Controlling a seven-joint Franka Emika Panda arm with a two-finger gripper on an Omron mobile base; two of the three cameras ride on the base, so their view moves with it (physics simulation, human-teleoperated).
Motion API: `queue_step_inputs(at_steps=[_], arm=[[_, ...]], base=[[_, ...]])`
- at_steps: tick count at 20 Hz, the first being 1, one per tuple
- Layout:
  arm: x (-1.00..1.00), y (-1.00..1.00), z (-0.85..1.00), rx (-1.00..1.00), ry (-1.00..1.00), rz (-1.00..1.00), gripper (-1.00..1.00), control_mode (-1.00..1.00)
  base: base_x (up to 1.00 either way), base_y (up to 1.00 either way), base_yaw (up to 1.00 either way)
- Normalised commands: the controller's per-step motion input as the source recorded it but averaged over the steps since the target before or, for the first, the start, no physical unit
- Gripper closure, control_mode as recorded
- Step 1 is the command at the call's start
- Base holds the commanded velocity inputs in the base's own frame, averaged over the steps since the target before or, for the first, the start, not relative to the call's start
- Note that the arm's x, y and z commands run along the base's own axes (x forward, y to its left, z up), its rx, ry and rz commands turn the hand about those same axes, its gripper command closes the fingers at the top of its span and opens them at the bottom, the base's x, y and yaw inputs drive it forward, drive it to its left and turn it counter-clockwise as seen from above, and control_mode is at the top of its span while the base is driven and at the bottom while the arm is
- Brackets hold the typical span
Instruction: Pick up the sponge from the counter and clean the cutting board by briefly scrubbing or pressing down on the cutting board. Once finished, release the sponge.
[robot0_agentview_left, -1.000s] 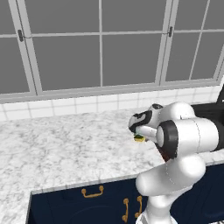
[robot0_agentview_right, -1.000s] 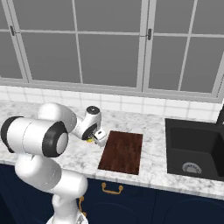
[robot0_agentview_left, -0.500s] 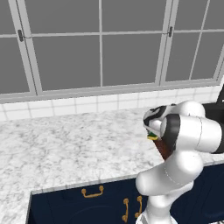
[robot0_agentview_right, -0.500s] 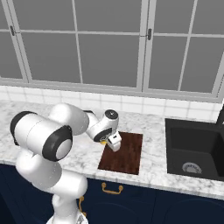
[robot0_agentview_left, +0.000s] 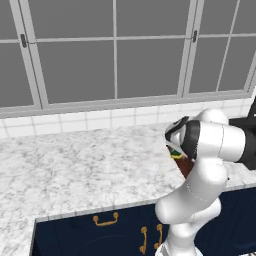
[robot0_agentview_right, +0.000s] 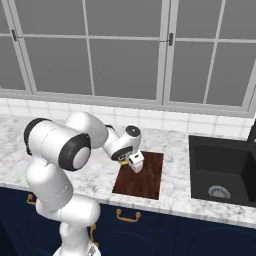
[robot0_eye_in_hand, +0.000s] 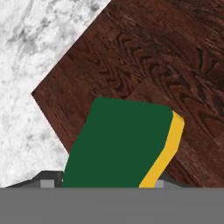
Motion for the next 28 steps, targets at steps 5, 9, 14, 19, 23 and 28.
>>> queue_step_inputs(at_steps=[5,9,14,19,23,28], arm=[[0.10,-0.38,0.00,0.02,0.00,0.00,1.00,-1.00],[0.00,-0.67,-0.03,0.00,-0.01,0.00,1.00,-1.00],[0.00,-0.79,-0.07,0.01,0.00,0.00,1.00,-1.00],[-0.23,-0.66,-0.29,0.00,0.00,0.00,1.00,-1.00],[-0.94,-0.09,-0.42,0.00,0.00,0.00,1.00,-1.00],[-0.61,0.02,-0.10,0.00,0.00,0.00,1.00,-1.00]], base=[[0.00,0.00,0.00],[0.00,0.00,0.00],[0.00,0.00,0.00],[0.00,0.00,0.00],[0.00,0.00,0.00],[0.00,0.00,0.00]])
